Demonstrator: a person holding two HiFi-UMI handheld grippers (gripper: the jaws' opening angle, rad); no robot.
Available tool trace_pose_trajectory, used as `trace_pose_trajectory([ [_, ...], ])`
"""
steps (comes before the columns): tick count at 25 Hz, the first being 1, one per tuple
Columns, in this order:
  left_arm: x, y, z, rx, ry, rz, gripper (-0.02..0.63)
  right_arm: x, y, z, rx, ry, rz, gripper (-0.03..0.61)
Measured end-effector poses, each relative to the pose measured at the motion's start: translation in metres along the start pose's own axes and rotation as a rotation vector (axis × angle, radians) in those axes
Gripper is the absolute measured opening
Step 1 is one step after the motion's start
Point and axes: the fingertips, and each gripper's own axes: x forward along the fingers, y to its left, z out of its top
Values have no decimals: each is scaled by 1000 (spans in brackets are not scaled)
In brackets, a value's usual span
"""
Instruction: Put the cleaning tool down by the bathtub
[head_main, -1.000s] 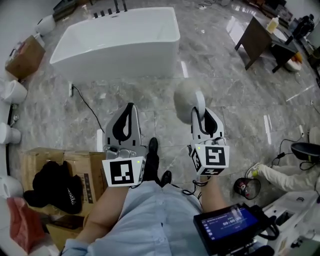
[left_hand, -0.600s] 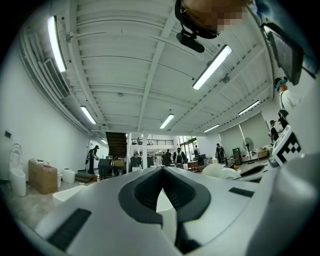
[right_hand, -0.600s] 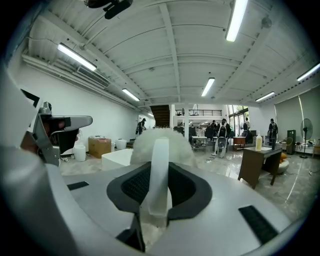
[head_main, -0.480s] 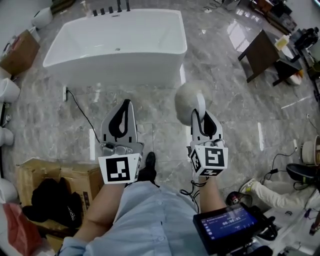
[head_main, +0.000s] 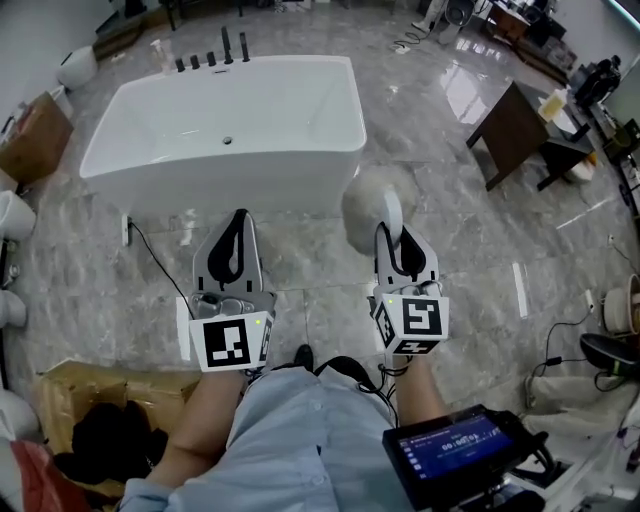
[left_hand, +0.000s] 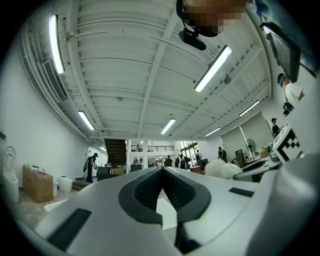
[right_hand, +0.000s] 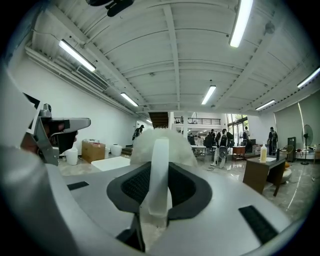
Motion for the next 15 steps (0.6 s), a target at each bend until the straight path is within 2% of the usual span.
trace_pose_trajectory([
  [6,37,-14,-22,-13,34,-44,15,21,-23,-6,-1,21,-29,100],
  [15,122,-50,-66,16,114,-72,15,90,-102,-35,32,64,-50,100],
])
